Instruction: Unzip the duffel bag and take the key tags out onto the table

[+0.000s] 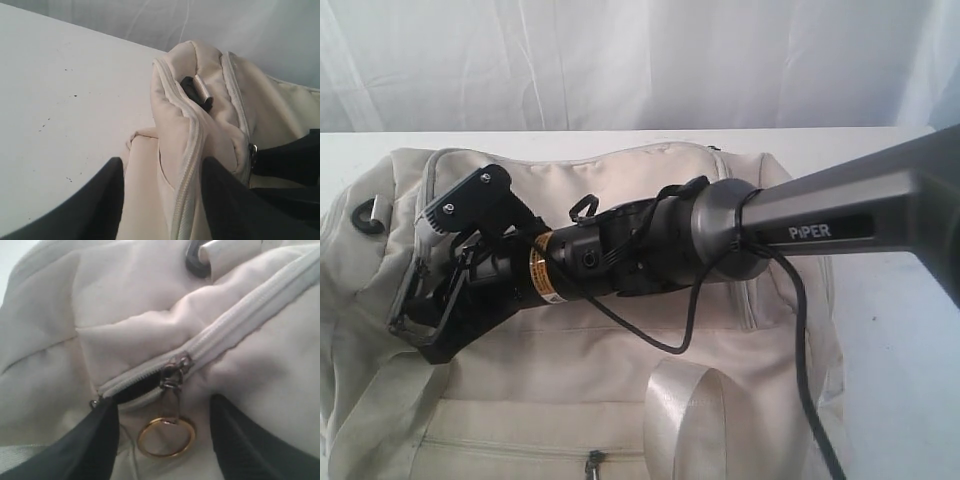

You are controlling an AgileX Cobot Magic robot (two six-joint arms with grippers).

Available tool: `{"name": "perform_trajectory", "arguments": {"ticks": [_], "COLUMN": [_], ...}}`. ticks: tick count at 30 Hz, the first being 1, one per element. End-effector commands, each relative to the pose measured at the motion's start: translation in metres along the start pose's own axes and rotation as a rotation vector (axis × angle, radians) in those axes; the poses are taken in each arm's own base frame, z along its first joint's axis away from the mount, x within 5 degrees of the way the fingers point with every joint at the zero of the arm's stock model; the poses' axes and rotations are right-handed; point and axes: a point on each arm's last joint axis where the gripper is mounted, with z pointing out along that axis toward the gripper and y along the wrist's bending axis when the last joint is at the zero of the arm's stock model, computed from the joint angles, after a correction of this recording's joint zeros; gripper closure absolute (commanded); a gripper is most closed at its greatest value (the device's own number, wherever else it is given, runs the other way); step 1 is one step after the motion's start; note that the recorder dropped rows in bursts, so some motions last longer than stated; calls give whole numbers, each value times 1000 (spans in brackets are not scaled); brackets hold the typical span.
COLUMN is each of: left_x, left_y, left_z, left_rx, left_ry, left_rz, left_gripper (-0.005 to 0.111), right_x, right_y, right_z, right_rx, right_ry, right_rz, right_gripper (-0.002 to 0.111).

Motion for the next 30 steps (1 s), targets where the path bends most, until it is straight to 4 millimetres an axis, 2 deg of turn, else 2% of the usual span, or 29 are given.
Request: {"name": "perform_trajectory", "arguments": {"ticks": [1,3,6,10,11,16,20,30], "left_x": [2,2,3,18,21,21,21,22], "left_y": [-2,-1,0,5,5,2,1,-2], "left_z": [0,0,0,1,1,1,1,1], "left_rx": [19,15,5,-8,-8,43,45,80], "left_ry": [10,8,10,42,43,8,7,8], "left_rz": [62,80,79,27,11,45,64,62], "left_gripper": [54,54,54,54,54,54,54,56], "right_x": [2,4,3,-6,-9,-19,-32,-58], "right_y": [2,4,9,10,10,11,9,6], "right_z": [5,7,13,12,11,5,-6,-29], "right_rx": [-22,-39,-67,-71,-72,-61,7,123], "right_ry": [-2,-5,-2,-29,-33,-48,-51,-64], "right_rz": [-14,-11,-47,-60,-70,-94,-201,-301], "right_gripper": [58,64,83,106,108,108,108,108]}}
